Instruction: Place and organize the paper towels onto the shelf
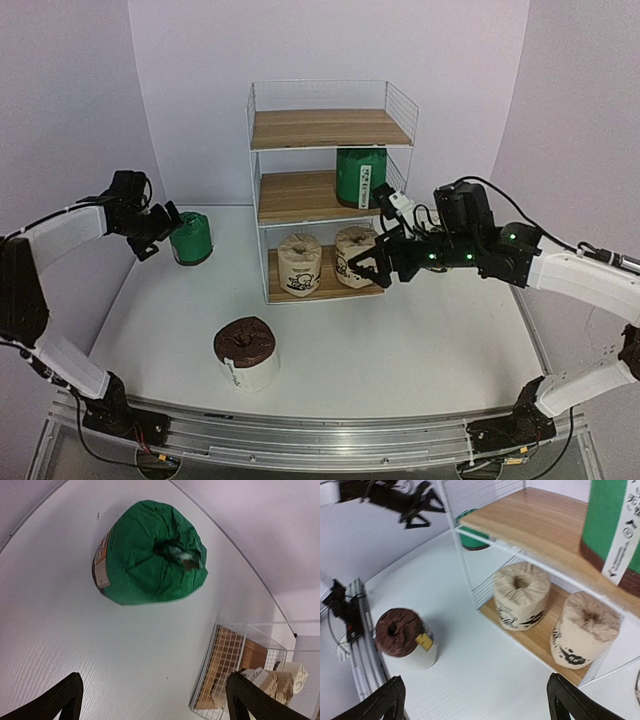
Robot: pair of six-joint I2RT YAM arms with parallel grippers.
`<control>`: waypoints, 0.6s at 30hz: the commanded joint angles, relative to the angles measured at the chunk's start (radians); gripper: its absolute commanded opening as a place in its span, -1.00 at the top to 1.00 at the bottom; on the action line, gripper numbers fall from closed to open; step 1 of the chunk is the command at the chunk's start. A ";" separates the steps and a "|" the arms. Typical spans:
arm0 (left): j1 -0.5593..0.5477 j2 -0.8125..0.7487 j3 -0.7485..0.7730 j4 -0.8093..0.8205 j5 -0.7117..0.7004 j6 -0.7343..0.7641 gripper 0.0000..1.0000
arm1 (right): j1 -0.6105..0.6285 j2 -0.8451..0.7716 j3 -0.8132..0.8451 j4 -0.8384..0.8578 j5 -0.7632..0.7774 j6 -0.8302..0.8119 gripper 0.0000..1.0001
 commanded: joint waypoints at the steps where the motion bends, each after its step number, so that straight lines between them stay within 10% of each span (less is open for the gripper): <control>1: 0.048 0.240 0.240 -0.023 -0.053 -0.051 -0.99 | 0.001 -0.112 -0.099 0.002 -0.258 -0.050 -0.91; 18: 0.119 0.579 0.529 -0.046 -0.056 0.208 -0.86 | 0.002 0.033 -0.041 -0.062 -0.195 -0.028 -0.89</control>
